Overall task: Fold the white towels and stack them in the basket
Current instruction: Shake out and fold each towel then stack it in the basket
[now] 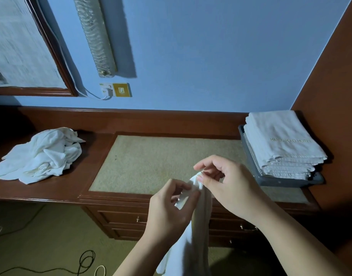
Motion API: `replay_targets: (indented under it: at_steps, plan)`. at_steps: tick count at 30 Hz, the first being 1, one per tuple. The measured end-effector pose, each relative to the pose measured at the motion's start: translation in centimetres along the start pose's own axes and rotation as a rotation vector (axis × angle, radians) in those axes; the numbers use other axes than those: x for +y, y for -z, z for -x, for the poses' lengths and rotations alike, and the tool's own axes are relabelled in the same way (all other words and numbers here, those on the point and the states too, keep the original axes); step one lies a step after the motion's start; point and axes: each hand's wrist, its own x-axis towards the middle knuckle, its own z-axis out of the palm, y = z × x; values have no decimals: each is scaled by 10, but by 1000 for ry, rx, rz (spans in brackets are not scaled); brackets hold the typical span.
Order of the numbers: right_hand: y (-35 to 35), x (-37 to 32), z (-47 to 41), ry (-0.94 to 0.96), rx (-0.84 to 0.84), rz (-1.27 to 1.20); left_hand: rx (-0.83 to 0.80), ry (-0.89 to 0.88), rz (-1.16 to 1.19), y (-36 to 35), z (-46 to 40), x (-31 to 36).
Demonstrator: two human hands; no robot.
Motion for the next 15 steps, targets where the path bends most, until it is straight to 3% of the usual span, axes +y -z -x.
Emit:
replay_targets:
  at_steps: [3, 7, 12, 15]
  plan:
    - [10, -14, -7, 24, -13, 17, 41, -76, -16, -4, -8, 1]
    - [20, -30, -14, 52, -29, 65, -63, -98, 48, -6, -22, -1]
    - [36, -39, -11, 84, 12, 58, -291, 64, 484, 12, -42, 1]
    - [44, -40, -8, 57, 15, 11, -280, -37, 391, 20, -50, 12]
